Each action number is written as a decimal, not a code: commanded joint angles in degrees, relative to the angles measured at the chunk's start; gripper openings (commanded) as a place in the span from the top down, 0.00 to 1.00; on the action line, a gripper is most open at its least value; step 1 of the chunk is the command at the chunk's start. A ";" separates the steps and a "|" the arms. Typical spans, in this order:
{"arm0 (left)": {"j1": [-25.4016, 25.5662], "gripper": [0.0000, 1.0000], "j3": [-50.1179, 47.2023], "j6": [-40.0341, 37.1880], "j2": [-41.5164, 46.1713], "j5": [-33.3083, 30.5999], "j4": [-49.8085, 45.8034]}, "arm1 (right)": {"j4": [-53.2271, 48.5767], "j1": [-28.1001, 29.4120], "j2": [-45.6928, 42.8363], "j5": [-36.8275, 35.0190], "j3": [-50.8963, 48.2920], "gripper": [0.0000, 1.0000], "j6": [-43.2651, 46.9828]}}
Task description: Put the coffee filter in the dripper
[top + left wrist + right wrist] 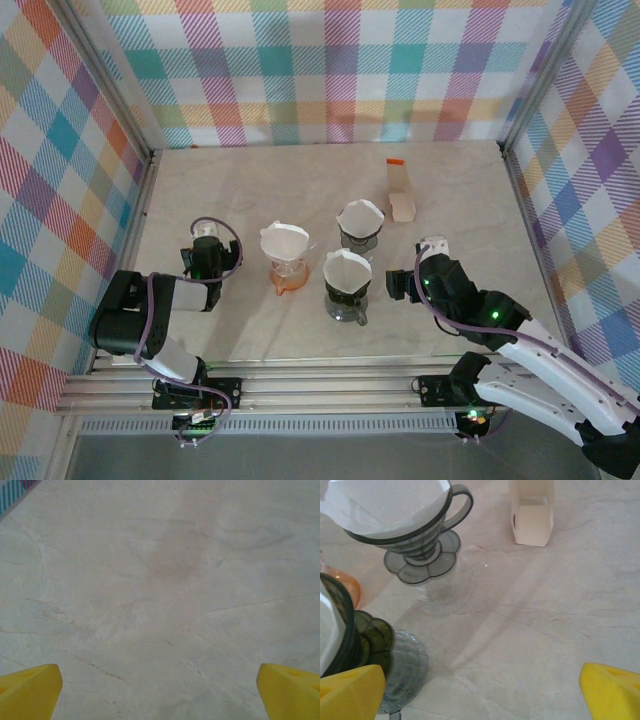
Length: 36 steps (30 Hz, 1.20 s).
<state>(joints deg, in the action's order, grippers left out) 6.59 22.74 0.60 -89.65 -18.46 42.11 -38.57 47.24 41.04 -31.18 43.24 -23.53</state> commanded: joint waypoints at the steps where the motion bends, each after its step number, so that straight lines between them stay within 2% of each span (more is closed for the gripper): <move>1: -0.43 0.00 0.14 -0.08 -0.08 0.68 6.52 | 2.49 -0.75 -0.70 -4.06 0.06 0.01 0.64; 4: -0.35 0.00 0.45 0.14 0.37 0.83 5.21 | 5.95 -3.99 -0.03 -4.78 -0.91 0.01 2.81; 7: -0.40 0.00 0.29 -0.02 0.18 0.77 5.94 | 14.14 -9.19 1.16 -4.72 -3.94 0.01 6.40; 14: -0.35 0.00 0.30 0.10 0.26 0.79 5.62 | 28.19 -24.07 9.83 -4.36 -7.14 0.01 12.62; 19: -0.40 0.00 0.29 0.10 0.21 0.81 5.62 | 39.42 -35.50 15.76 5.21 -10.11 0.01 17.46; 22: -0.42 0.00 0.35 0.10 0.26 0.86 5.62 | 50.52 -40.74 18.81 11.31 -14.61 0.01 20.35; 26: -0.40 0.00 0.37 0.08 0.25 0.80 5.64 | 63.51 -44.60 24.22 18.28 -19.32 0.01 20.00; 32: -0.43 0.00 0.37 0.09 0.26 0.91 5.55 | 74.14 -44.83 35.53 19.01 -19.33 0.01 21.60; 36: -0.37 0.00 0.37 0.10 0.22 0.83 5.53 | 80.59 -45.49 43.58 22.24 -18.01 0.01 20.69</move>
<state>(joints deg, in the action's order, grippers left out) 6.55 22.74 0.58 -89.65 -18.44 45.84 31.77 2.28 80.97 -12.69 23.90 -3.55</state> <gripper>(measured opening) 0.997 0.990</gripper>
